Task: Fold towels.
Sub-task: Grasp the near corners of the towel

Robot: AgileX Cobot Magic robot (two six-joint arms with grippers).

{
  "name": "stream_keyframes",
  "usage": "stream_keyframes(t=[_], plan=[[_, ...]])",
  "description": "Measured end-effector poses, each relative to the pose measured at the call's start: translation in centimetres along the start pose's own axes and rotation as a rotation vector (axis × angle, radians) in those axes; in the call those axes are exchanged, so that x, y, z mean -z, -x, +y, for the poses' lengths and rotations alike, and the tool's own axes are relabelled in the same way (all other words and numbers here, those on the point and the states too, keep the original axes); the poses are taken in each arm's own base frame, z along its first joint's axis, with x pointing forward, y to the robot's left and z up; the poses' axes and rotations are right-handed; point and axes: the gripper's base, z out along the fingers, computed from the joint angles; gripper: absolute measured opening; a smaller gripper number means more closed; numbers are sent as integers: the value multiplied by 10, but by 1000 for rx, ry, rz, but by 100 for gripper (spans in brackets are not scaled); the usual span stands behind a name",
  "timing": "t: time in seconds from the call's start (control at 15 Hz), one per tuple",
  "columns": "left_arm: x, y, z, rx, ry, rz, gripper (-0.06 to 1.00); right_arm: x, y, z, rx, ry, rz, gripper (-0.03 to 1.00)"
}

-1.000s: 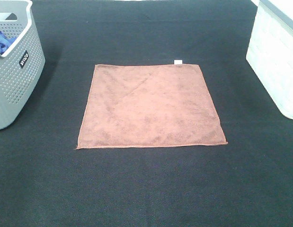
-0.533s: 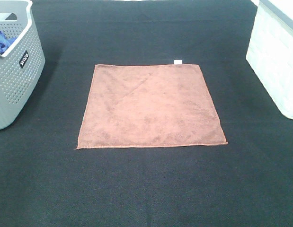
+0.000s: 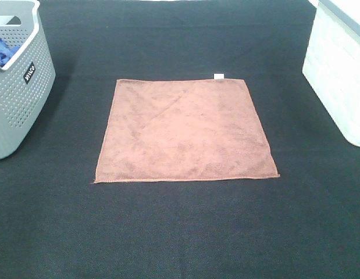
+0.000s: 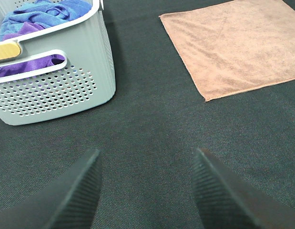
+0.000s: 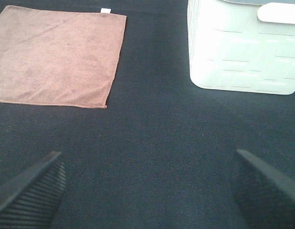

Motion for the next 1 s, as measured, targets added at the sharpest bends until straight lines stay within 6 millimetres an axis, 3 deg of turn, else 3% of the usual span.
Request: stream_keyframes(t=[0.2, 0.33, 0.53, 0.8, 0.87, 1.0], plan=[[1, 2, 0, -1, 3, -16, 55, 0, 0, 0, 0, 0, 0, 88], [4, 12, 2, -2, 24, -113, 55, -2, 1, 0, -5, 0, 8, 88], [-4, 28, 6, 17, 37, -195, 55, -27, 29, -4, -24, -2, 27, 87], [-51, 53, 7, 197, -75, -70, 55, -87, 53, -8, -91, 35, 271, 76], [-51, 53, 7, 197, -75, -70, 55, -87, 53, -8, -91, 35, 271, 76], [-90, 57, 6, 341, -158, 108, 55, -118, 69, -10, -127, 55, 383, 69]])
